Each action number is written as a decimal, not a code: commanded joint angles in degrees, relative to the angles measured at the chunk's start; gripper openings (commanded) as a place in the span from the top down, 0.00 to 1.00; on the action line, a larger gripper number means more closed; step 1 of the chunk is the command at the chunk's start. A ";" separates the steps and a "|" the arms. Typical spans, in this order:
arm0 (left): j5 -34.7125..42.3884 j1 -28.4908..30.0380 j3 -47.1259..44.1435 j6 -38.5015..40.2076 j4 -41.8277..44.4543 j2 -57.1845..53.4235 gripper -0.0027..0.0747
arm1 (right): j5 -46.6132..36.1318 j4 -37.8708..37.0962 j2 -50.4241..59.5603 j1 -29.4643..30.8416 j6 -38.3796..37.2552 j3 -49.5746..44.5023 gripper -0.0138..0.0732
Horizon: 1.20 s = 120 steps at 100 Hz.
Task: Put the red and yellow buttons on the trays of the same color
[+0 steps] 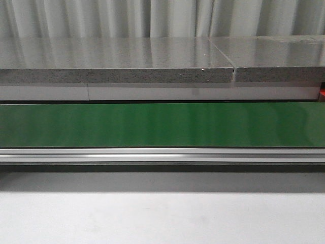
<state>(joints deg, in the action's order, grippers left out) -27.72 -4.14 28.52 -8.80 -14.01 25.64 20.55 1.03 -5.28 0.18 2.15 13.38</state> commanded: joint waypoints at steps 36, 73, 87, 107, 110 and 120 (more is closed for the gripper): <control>4.21 -0.38 1.59 -0.02 -0.91 0.16 0.99 | -14.82 -2.59 6.75 0.01 -3.84 -13.19 0.92; 4.21 -0.38 1.59 -0.02 -0.91 0.16 0.99 | -16.67 -2.98 6.75 0.01 -4.85 -14.35 0.92; 4.21 -0.38 1.59 -0.02 -0.91 0.16 0.99 | -16.62 -2.98 6.75 0.01 -4.85 -14.35 0.92; 4.21 -0.38 1.59 -0.02 -0.91 0.16 0.99 | -16.62 -2.98 6.75 0.01 -4.85 -14.35 0.92; 4.21 -0.38 1.59 -0.02 -0.91 0.16 0.99 | -16.62 -2.98 6.75 0.01 -4.85 -14.35 0.92; 4.21 -0.38 1.59 -0.02 -0.91 0.16 0.99 | -16.62 -2.98 6.75 0.01 -4.85 -14.35 0.92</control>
<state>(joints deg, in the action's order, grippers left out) -27.72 -4.14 28.52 -8.80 -14.01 25.62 8.84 -1.24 0.62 0.18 -2.65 -1.51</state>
